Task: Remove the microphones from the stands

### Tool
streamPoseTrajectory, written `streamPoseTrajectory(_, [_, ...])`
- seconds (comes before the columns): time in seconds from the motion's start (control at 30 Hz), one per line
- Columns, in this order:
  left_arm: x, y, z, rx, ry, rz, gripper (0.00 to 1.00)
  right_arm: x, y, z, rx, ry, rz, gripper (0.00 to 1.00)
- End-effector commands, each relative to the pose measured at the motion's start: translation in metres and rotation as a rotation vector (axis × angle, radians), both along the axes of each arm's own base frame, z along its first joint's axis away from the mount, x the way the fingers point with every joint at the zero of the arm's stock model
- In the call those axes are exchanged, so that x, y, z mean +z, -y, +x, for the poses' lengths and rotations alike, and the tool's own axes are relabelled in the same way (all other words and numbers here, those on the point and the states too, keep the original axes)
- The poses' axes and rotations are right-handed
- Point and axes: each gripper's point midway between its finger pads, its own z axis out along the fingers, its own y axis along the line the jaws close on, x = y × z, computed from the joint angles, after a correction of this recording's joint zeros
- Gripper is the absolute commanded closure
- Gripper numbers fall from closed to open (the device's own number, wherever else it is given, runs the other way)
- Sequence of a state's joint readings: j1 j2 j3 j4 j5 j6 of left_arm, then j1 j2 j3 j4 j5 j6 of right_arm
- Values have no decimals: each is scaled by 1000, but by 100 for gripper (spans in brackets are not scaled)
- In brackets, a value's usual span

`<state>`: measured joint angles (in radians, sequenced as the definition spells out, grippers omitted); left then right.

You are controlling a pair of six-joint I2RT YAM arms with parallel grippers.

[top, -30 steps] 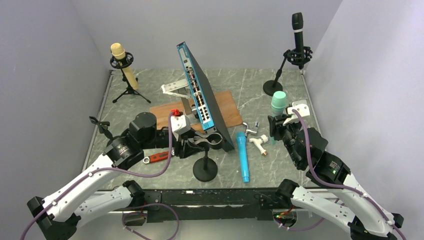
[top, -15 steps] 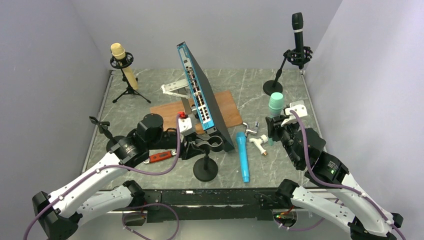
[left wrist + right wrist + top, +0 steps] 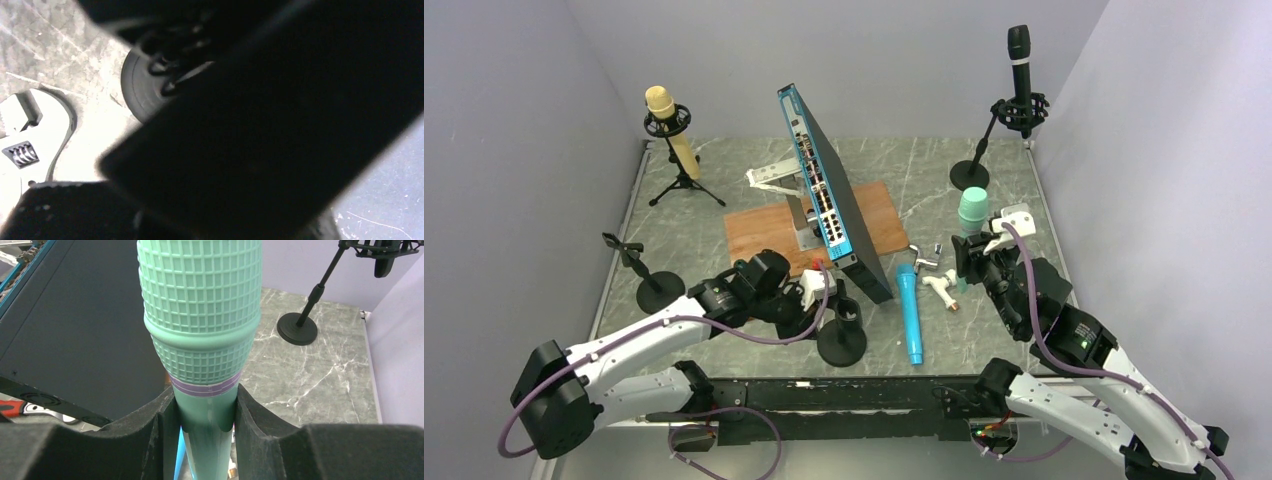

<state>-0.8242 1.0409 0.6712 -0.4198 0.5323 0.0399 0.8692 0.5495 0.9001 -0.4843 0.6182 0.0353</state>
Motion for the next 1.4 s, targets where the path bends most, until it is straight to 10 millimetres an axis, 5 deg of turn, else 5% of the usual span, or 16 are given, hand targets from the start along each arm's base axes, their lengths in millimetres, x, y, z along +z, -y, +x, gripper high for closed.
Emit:
streamPoseTrajectory(0.0, [13,-1,8,31,47,2,95,14,-4,-1,10,34,83,100])
streamPoseTrajectory(0.27, [79,11,16,84,139,-186,48,-10,6,6,-90,-49,21,100])
streamPoseTrajectory(0.53, [141,-9,12,118,284,-272,23,-46,20,22,-248,-173,-137,100])
streamPoseTrajectory(0.8, [214,-58,71,519,614,-339,8,-123,72,56,-404,-523,-273,100])
streamPoseTrajectory(1.07, [201,-67,94,639,680,-328,10,-185,115,77,-614,-770,-389,100])
streamPoseTrajectory(1.37, [195,-108,97,826,747,-348,14,-253,142,78,-683,-998,-364,100])
